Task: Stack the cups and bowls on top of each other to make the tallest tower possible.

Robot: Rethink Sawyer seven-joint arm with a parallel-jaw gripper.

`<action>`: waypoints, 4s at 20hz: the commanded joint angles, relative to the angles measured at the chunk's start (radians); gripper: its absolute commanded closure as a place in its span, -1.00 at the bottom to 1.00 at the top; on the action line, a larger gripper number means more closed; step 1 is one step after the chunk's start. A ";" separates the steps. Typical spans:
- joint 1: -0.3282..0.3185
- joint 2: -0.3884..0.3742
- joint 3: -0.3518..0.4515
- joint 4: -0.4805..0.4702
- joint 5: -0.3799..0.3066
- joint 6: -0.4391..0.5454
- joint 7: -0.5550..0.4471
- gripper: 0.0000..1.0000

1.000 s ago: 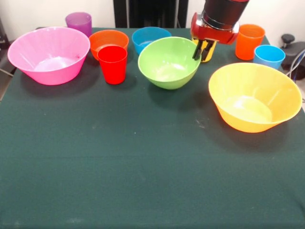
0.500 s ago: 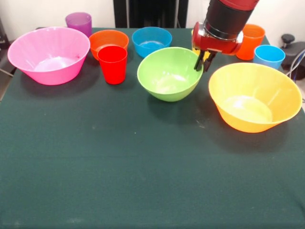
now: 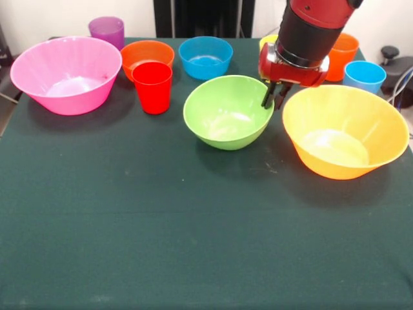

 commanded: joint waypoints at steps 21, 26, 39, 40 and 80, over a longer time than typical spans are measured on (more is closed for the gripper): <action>-0.038 0.107 0.048 -0.168 -0.043 0.023 0.074 1.00; -0.043 0.099 0.058 -0.142 -0.042 0.004 0.073 1.00; -0.047 0.092 0.056 -0.115 -0.056 -0.033 0.069 1.00; -0.051 0.093 0.057 -0.113 -0.061 -0.043 0.063 1.00; -0.456 0.099 0.366 -0.037 -0.445 -0.321 -0.097 1.00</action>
